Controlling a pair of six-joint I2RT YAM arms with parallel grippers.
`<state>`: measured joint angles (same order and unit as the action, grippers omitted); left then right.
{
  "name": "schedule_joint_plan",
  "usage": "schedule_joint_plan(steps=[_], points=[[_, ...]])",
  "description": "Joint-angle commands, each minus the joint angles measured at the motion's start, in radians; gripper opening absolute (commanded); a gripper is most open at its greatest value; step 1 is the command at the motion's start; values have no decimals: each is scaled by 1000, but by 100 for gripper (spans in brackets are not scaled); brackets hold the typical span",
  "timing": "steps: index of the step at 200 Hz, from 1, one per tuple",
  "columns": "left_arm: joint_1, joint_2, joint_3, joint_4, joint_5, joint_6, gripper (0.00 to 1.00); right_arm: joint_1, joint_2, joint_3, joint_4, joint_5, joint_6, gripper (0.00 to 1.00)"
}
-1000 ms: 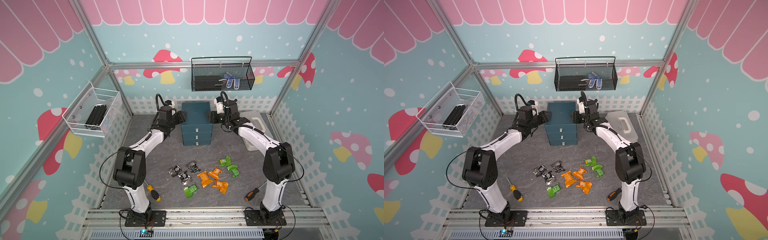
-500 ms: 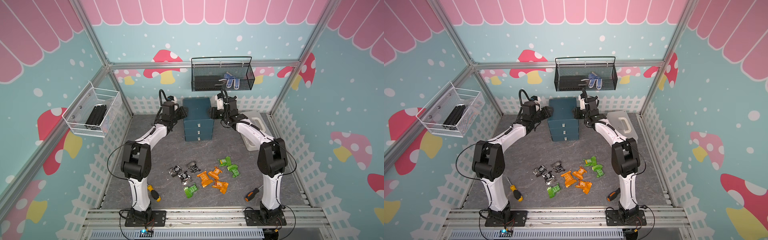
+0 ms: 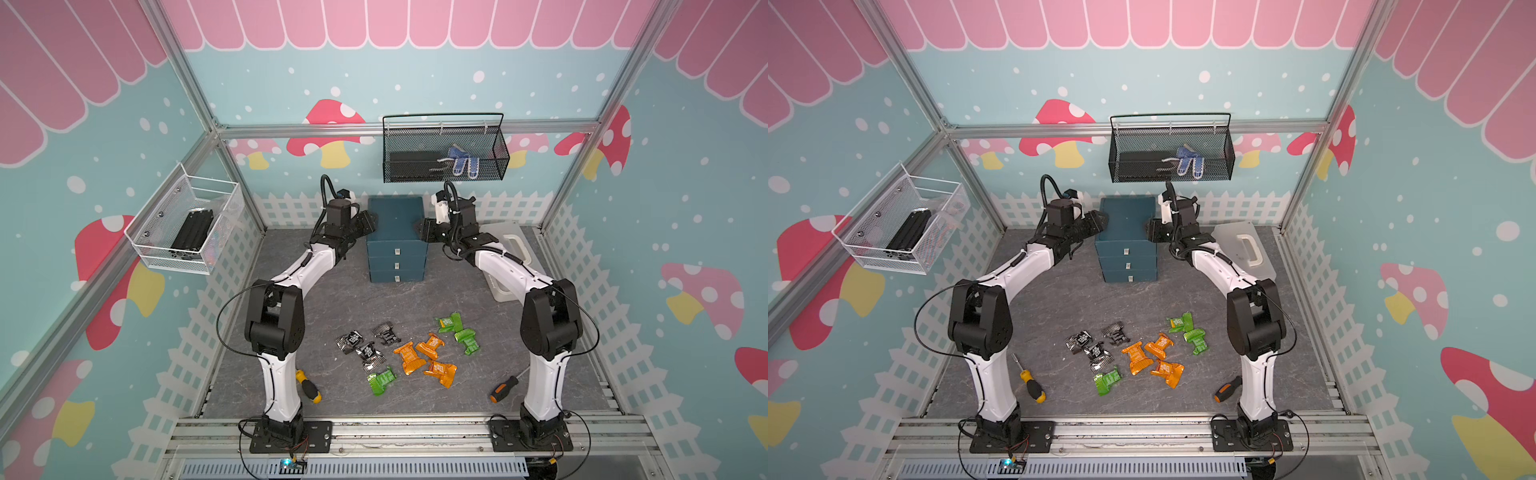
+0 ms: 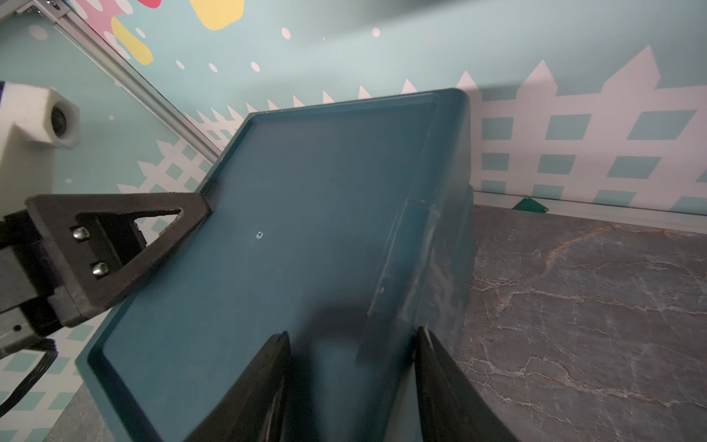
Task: Place the cookies into the drawer by color
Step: Move the storage box to the center of the board.
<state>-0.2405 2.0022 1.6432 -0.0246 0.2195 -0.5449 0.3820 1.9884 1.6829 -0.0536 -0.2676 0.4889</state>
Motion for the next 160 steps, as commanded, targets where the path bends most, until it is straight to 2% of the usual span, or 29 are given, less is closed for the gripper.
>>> schedule_joint_plan(steps=[1, 14, 53, 68, 93, 117, 132, 160], points=[[-25, 40, 26, -57, 6, 11, 46, 28, -2, -40, -104, -38, 7, 54], [-25, 28, 18, -69, -3, 11, 49, 27, -3, -42, -112, -33, 7, 54], [-3, -132, -126, -17, -66, -37, 78, 18, -37, -92, -119, 4, 13, 54], [9, -224, -222, 42, -43, -93, 84, 13, -45, -102, -121, 1, 14, 55], [9, -384, -428, 204, 37, -219, 87, 11, -49, -101, -124, -23, 7, 56], [-17, -479, -612, 399, 98, -379, 88, 10, -41, -75, -147, -34, -10, 56], [-44, -495, -671, 468, 136, -448, 88, 10, -37, -59, -165, -42, -21, 56], [-129, -455, -755, 669, 122, -574, 83, 9, -43, -56, -183, -40, -41, 56]])
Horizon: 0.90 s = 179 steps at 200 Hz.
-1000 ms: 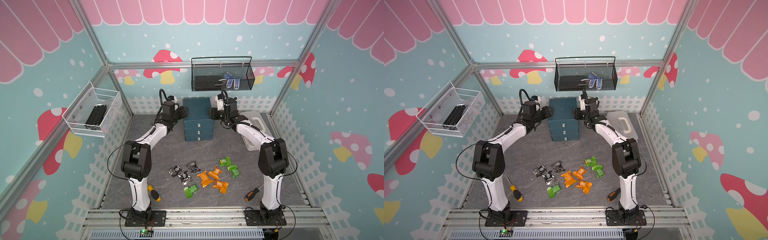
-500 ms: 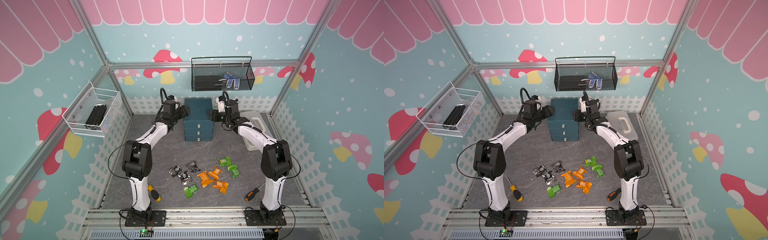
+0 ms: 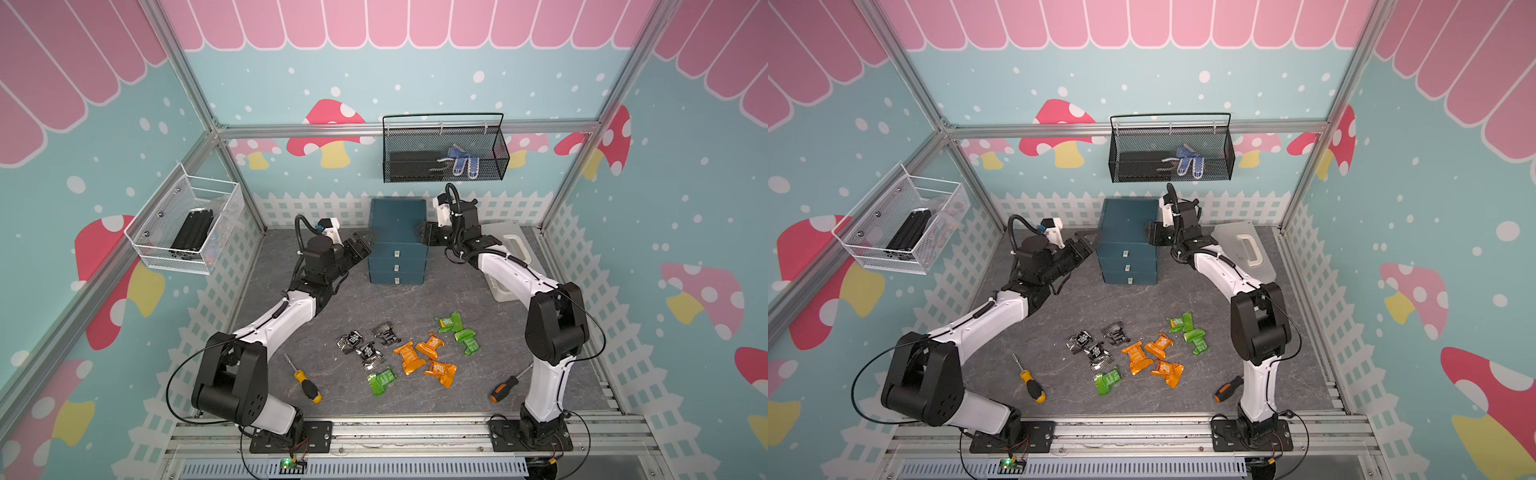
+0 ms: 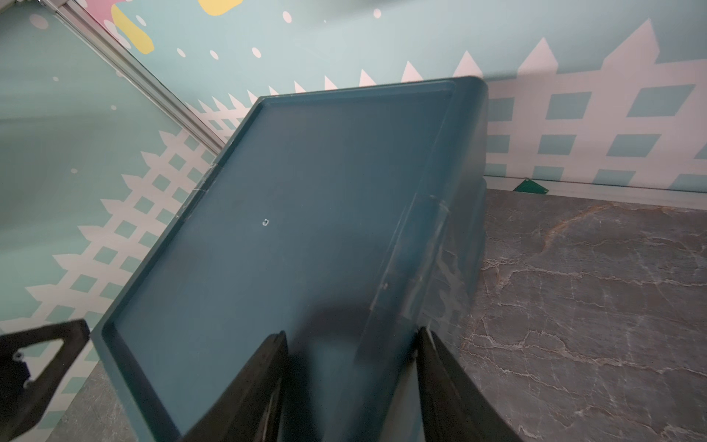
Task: Place the cookies into the drawer by color
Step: Move the storage box to the center of the board, then open the drawer in the storage box.
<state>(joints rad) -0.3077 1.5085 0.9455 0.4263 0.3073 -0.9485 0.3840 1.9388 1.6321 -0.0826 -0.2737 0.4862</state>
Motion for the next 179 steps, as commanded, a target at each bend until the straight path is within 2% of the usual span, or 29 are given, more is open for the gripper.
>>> schedule_joint_plan(steps=[1, 21, 42, 65, 81, 96, 114, 133, 163, 172, 179], points=[[-65, 40, -59, 222, 34, -174, 83, 7, 6, -5, -155, -33, -40, 56], [-133, 90, -81, 309, -22, -216, 79, 6, 6, 1, -166, -36, -58, 57], [-163, 149, -76, 353, -79, -237, 73, 4, 7, 5, -173, -36, -66, 56], [-171, 220, -81, 448, -136, -272, 61, 4, 13, 5, -172, -47, -73, 56], [-171, 265, -50, 447, -154, -271, 56, 4, 17, 6, -170, -43, -76, 57], [-172, 290, -46, 461, -193, -266, 43, 4, 19, 8, -171, -47, -80, 57], [-172, 298, -66, 495, -260, -254, 42, 4, 21, 8, -170, -51, -81, 57], [-172, 315, -46, 500, -255, -243, 37, 4, 26, 9, -168, -57, -83, 57], [-172, 317, -52, 535, -286, -218, 37, 4, 35, 13, -168, -58, -87, 57], [-174, 311, -44, 511, -293, -200, 33, 4, 37, 13, -169, -55, -88, 56], [-175, 313, -29, 494, -286, -189, 26, 4, 38, 16, -169, -54, -89, 57]])
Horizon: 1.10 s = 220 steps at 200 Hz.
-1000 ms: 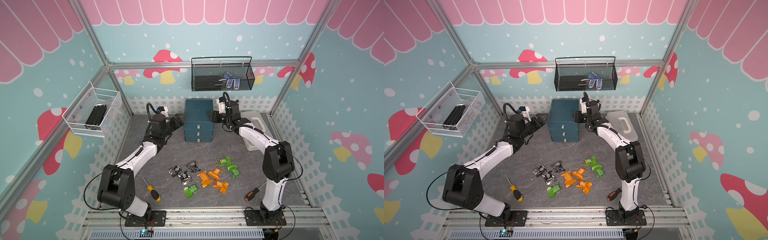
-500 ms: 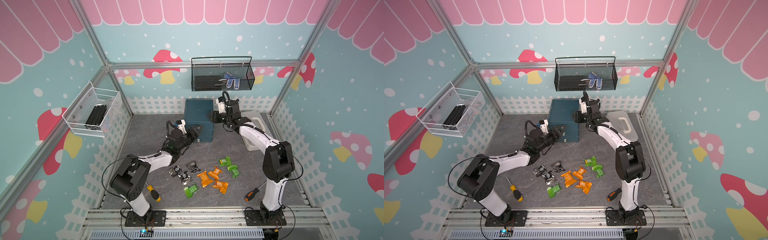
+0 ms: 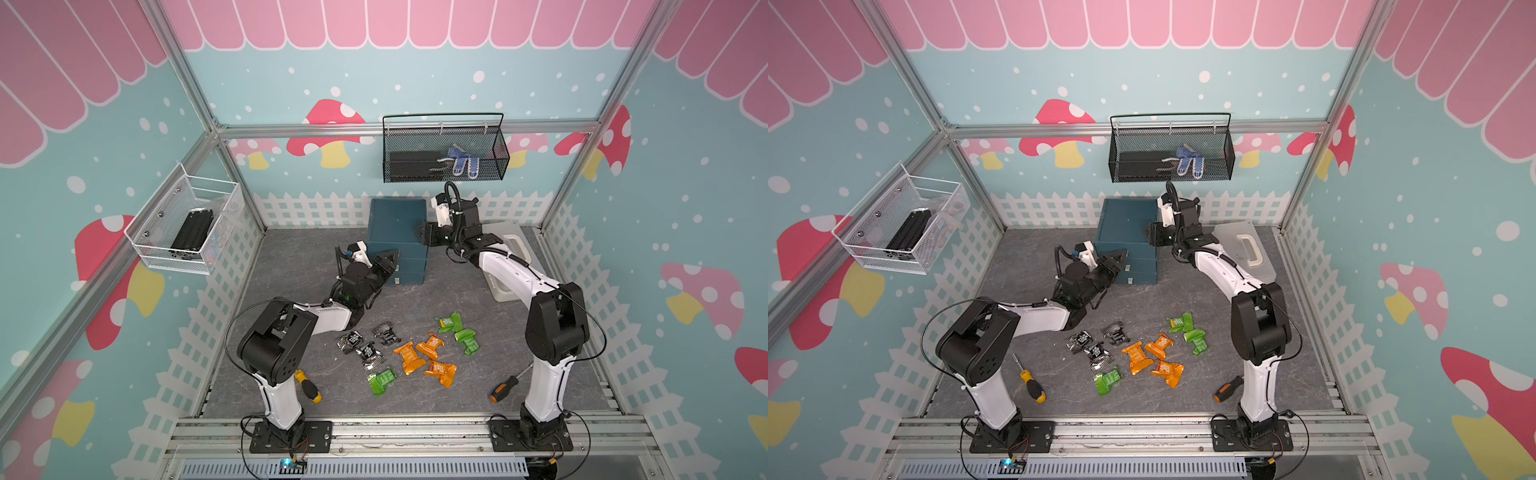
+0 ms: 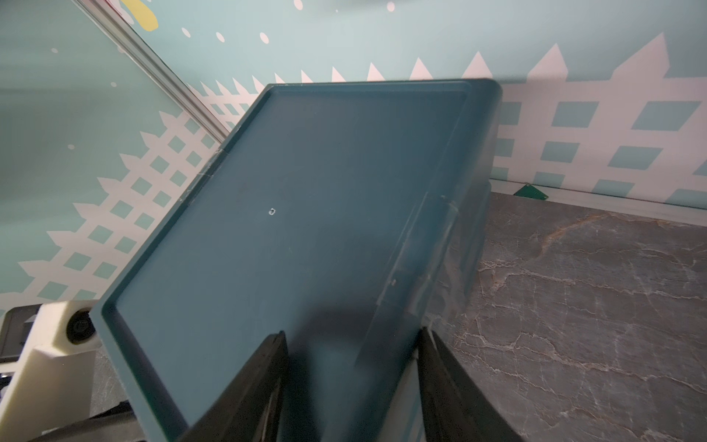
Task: Place the cookies into the drawer by color
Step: Open the drawer in the storage box.
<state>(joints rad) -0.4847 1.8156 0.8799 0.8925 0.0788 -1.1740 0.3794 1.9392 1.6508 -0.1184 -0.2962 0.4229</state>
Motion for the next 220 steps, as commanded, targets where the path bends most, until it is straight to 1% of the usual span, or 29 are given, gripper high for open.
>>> schedule_joint_plan(steps=[1, 7, 29, 35, 47, 54, 68, 86, 104, 146, 167, 186, 220], points=[[3, 6, 38, 26, -57, 37, 25, 9, 39, -1, -133, -31, -26, 57], [3, 11, 52, 16, -44, 41, 23, 9, 41, 0, -133, -31, -25, 56], [3, 32, 78, 21, -17, 36, 20, 7, 52, 18, -138, -32, -26, 57], [3, 35, 79, 22, -18, 36, 17, 8, 57, 25, -143, -34, -25, 57], [7, 39, 85, 13, -22, 44, 5, 7, 67, 43, -156, -34, -26, 57], [12, 42, 95, -2, -16, 47, 0, 7, 72, 53, -163, -32, -25, 57], [21, 45, 108, -28, 2, 48, 0, 7, 78, 61, -167, -28, -26, 57], [16, 31, 81, -17, 12, 61, 0, 7, 92, 77, -183, -8, -31, 57], [2, -27, 24, -31, 15, 78, 0, 5, 108, 89, -198, 18, -31, 58], [-6, -185, -153, -32, 63, 61, 0, 4, 136, 116, -213, 23, -26, 57], [-22, -255, -201, -63, 70, 77, 0, 4, 146, 128, -213, 24, -26, 57], [-59, -306, -223, -115, 70, 101, 0, 5, 153, 140, -219, 26, -27, 57], [-83, -329, -270, -111, 83, 88, 0, 4, 171, 154, -222, 12, -24, 57]])
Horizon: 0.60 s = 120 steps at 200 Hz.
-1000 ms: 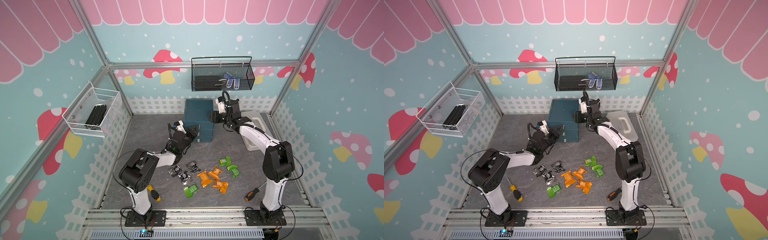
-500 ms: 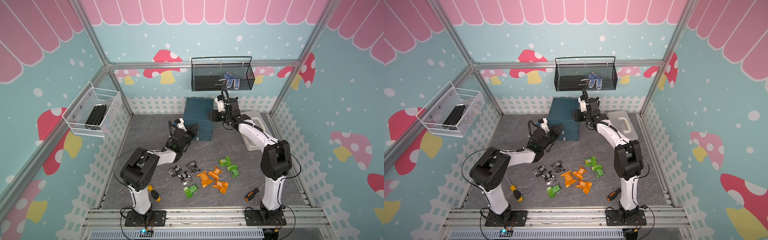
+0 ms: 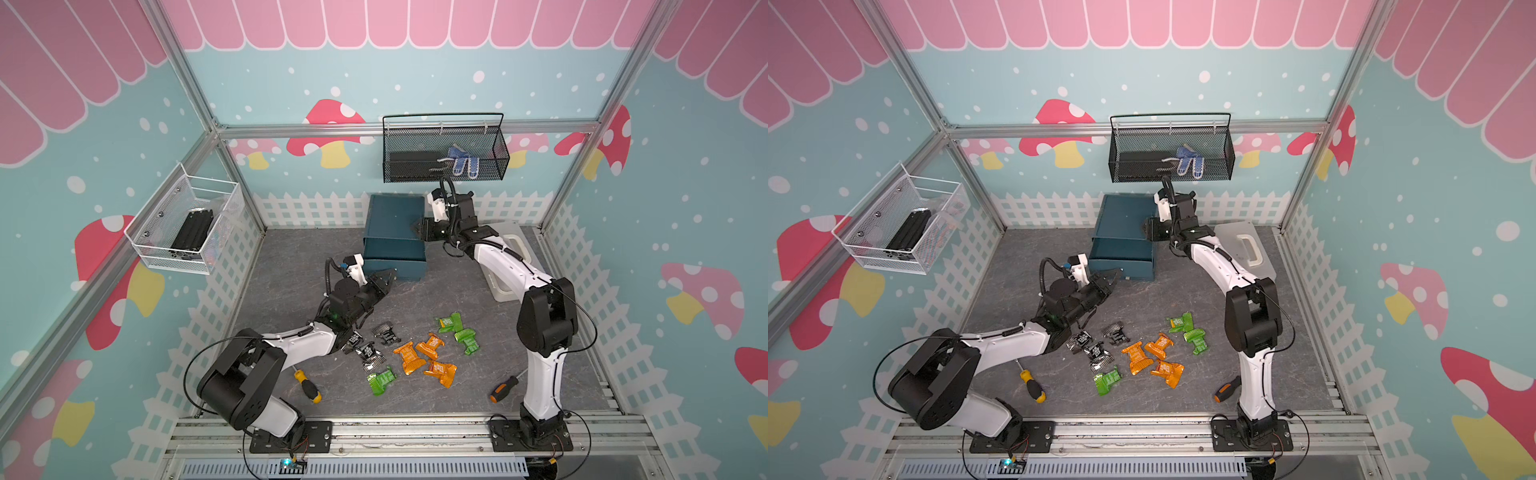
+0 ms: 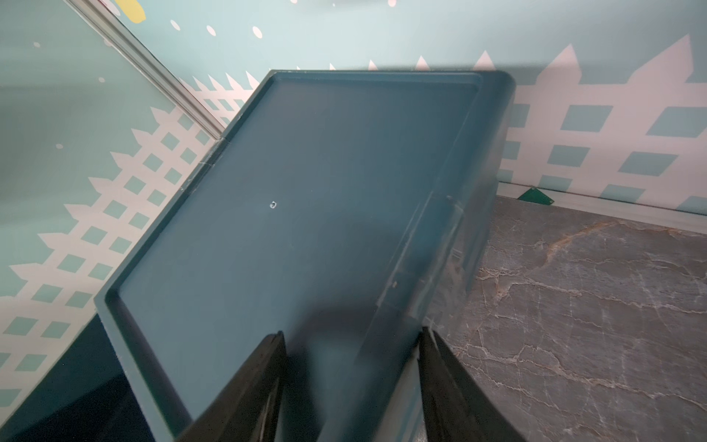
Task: Place the cookies into the drawer by color
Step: Open the drawer in the storage box.
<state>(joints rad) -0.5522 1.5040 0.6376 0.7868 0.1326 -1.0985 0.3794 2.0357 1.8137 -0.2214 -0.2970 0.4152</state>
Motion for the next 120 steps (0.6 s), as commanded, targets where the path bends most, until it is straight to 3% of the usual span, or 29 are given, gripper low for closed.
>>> schedule_joint_plan(steps=[1, 25, 120], points=[[-15, -18, -28, -6, 30, 13, 0, 4, 76, -9, -119, 13, -16, 57], [-23, -7, -65, 54, 52, -16, 0, 4, 76, -2, -132, 21, -28, 57], [-38, -59, -95, 9, 31, 30, 0, 4, 66, -3, -142, 27, -35, 58]])
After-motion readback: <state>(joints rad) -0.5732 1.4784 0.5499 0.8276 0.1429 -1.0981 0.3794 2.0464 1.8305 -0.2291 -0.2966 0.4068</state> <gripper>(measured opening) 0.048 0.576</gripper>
